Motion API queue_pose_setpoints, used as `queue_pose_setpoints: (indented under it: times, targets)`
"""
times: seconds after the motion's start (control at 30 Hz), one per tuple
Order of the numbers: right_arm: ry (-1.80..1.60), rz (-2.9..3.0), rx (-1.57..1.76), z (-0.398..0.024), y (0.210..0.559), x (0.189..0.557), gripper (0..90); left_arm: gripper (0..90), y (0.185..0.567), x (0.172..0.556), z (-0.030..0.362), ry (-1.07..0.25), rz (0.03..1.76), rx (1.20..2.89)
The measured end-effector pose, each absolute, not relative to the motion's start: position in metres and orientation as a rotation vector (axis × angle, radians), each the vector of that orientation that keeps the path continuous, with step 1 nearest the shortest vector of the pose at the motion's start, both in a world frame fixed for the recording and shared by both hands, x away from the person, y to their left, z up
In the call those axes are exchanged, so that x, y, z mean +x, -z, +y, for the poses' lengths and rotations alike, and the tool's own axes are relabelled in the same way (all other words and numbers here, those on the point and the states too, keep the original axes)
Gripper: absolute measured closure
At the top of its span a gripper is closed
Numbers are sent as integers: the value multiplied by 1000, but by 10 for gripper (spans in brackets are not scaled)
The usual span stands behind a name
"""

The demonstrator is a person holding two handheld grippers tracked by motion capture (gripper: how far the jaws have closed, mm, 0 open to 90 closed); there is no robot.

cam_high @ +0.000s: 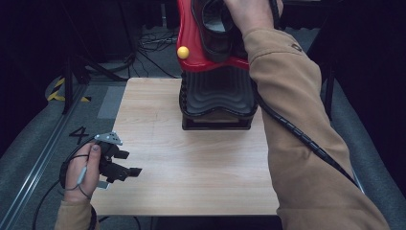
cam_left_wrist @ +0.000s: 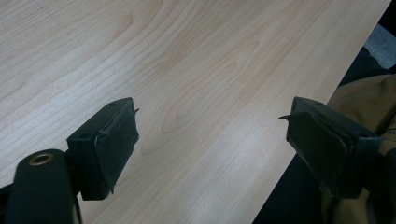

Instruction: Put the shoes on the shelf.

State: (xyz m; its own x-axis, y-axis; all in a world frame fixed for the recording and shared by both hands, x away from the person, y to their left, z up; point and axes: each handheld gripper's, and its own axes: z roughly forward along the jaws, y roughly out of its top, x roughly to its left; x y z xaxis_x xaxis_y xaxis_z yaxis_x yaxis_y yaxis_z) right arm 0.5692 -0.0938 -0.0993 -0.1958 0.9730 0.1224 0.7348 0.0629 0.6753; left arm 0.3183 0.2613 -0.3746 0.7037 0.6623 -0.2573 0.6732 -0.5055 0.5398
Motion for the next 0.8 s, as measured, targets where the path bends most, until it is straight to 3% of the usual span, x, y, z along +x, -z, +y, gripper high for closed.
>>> queue_pose_setpoints:
  times: [0.17, 0.8]
  targets:
    - [-948, 2003, 1678, -98, 94, 559, 496, 171, 374, 318, 259, 25, 1009, 2291]
    - [-1068, 2276, 1413, -156, 55, 480, 395, 171, 374, 318, 255, 28, 1012, 2307]
